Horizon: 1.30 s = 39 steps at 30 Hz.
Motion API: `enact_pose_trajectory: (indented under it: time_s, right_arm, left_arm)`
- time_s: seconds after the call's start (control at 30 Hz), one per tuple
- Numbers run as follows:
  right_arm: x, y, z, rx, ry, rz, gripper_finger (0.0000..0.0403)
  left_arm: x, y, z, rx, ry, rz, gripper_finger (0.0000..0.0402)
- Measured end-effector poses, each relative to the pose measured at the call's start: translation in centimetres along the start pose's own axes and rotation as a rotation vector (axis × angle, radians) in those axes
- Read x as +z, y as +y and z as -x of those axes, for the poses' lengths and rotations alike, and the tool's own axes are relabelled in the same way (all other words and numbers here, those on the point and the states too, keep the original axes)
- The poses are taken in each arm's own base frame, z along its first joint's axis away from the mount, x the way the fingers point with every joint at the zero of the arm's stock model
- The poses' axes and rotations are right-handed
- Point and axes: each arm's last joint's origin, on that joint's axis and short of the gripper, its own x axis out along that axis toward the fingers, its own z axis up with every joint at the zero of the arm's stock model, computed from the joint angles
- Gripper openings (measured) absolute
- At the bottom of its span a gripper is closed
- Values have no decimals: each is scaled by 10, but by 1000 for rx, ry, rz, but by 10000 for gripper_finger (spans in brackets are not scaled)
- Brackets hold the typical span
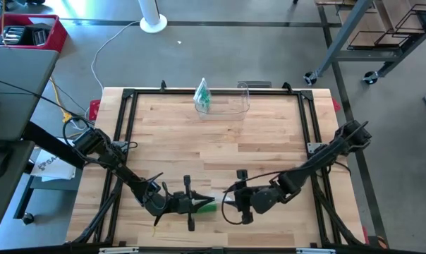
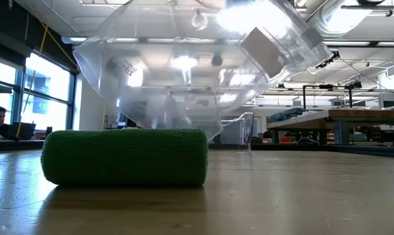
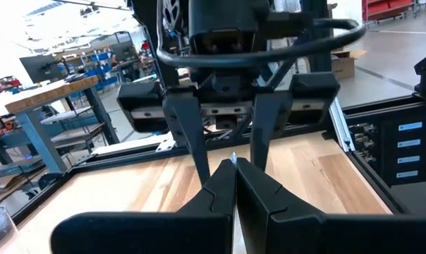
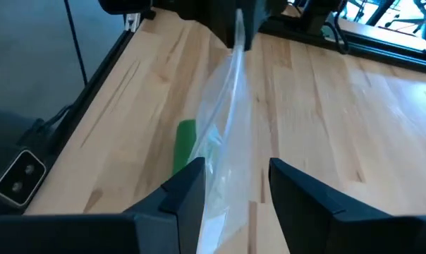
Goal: Roll bandage
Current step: Open the transparent zip bag
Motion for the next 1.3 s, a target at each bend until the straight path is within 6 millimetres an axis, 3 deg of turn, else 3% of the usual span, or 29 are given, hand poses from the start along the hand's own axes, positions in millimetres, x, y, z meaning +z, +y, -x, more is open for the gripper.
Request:
enact_pose_trajectory:
  time_s: [0.33, 0.47, 0.63, 0.77, 0.97, 1.13, 1.3]
  right_arm:
    - [-8, -2, -20, -23, 15, -39, 142]
    - [-13, -2, -29, 15, 48, -53, 100]
    - [-18, 0, -31, 49, 83, -38, 13]
    - [-12, -5, -21, 93, 90, -45, 11]
    - [-5, -28, 10, -498, -10, -194, 4]
    - [-4, -27, 4, -97, 108, -89, 1]
    - [-8, -31, -3, -241, 101, -119, 0]
  left_arm:
    - [0, 0, 0, 1, -2, 2, 0]
    - [2, -1, 2, -2, -13, 14, 1]
    - [7, 0, 6, 29, 2, 35, 34]
    - [15, 4, 16, 122, 45, 7, 74]
    - [27, 8, 25, 156, 44, -10, 109]
    - [25, 11, 22, 169, 49, -3, 113]
    - [21, 21, 11, 209, 64, 36, 111]
